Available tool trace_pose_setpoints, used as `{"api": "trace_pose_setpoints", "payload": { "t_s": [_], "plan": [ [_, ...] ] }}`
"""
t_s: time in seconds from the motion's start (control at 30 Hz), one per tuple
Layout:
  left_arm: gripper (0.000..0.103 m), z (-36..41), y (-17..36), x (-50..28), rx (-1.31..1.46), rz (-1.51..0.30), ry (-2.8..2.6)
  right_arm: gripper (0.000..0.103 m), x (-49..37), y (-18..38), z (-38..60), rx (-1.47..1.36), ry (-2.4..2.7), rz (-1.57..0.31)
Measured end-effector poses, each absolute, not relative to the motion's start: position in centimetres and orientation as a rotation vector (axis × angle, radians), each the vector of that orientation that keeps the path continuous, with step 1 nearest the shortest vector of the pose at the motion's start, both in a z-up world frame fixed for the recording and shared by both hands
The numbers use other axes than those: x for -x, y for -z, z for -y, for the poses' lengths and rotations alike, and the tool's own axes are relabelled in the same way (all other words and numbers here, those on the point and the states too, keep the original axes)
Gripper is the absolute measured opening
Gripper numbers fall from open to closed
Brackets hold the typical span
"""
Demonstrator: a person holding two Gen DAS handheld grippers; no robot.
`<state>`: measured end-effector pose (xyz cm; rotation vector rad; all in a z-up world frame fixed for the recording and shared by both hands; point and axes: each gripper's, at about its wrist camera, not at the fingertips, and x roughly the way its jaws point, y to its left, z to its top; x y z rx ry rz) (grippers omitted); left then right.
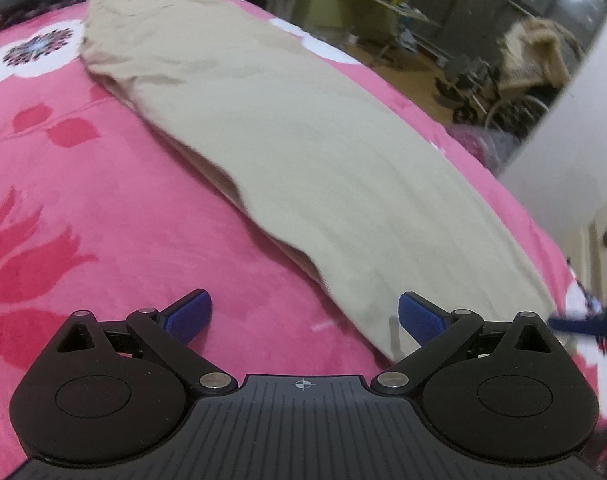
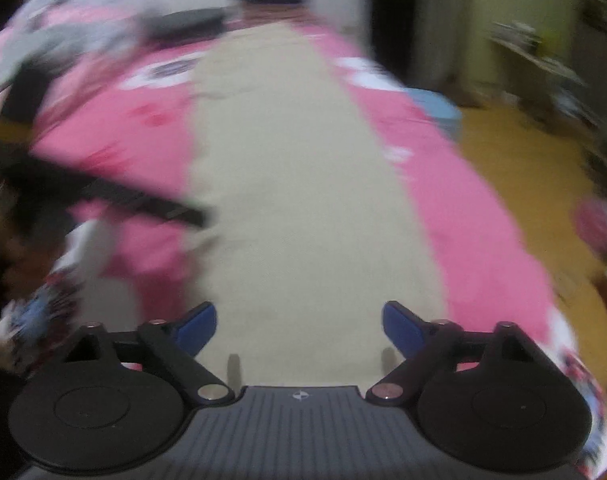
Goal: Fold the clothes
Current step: 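Close both grippers on the beige trouser hem cuffs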
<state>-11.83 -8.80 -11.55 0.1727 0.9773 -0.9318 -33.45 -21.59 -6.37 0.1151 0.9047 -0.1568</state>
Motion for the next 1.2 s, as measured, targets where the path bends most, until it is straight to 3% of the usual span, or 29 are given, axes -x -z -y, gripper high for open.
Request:
{"api": "trace_pose_setpoints", "payload": {
  "t_s": [0.17,0.4,0.53,0.7,0.87,1.2],
  "plan": [
    [0.101,8.3,11.7,11.2,-0.148,-0.983,0.914,0.053,31.7,8.2,18.7,0.001,0.008,-0.991],
    [0.101,8.0,11.6,10.6,-0.104,-0.995,0.926,0.036,31.9,9.2,16.9,0.220,-0.014,-1.041],
    [0.101,7.3,11.5,9.8,-0.010,-1.039,0.949,0.010,32.0,9.5,16.4,0.300,-0.008,-1.058],
    [0.097,6.3,12.3,8.4,0.218,-1.177,1.027,0.008,32.5,8.1,20.1,-0.020,0.066,-1.034],
    [0.081,6.5,14.0,8.0,0.428,-1.336,1.120,0.007,33.1,7.6,24.3,-0.329,0.116,-0.985],
    [0.080,9.5,15.7,9.3,0.445,-1.488,1.216,0.007,33.4,8.0,26.6,-0.500,0.124,-0.927]
  ]
}}
